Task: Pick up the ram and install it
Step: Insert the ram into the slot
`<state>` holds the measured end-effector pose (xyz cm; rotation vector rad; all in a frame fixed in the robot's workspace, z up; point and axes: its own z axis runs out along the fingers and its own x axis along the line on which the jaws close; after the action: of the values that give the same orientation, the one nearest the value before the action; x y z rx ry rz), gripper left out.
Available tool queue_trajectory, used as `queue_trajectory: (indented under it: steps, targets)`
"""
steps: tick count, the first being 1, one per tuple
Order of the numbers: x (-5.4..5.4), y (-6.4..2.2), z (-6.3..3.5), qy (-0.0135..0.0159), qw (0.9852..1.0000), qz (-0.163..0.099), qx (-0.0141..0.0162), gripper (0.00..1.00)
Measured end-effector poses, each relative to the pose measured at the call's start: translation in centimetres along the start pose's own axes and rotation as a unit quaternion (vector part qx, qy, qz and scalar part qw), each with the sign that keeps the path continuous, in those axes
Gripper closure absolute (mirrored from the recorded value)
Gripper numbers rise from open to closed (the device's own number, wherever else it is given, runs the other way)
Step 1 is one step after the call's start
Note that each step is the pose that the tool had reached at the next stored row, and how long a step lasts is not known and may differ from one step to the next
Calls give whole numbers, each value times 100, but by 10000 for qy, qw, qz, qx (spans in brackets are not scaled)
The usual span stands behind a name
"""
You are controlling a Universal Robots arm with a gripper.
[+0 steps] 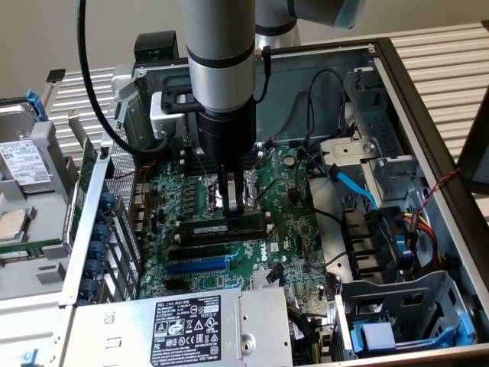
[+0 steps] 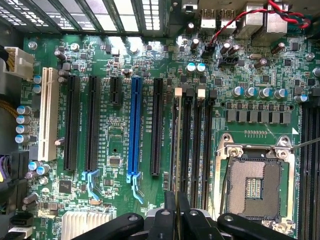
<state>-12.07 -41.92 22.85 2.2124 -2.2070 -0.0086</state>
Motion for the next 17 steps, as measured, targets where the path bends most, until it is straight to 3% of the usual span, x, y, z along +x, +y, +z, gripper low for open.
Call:
queue_trajectory:
  steps: [3,6,17]
  targets:
    - [0,0,0,0,10000,0,1,85]
    - [0,1,0,0,10000,0,2,73]
    - [1,13,-94,0,10000,1,13,73]
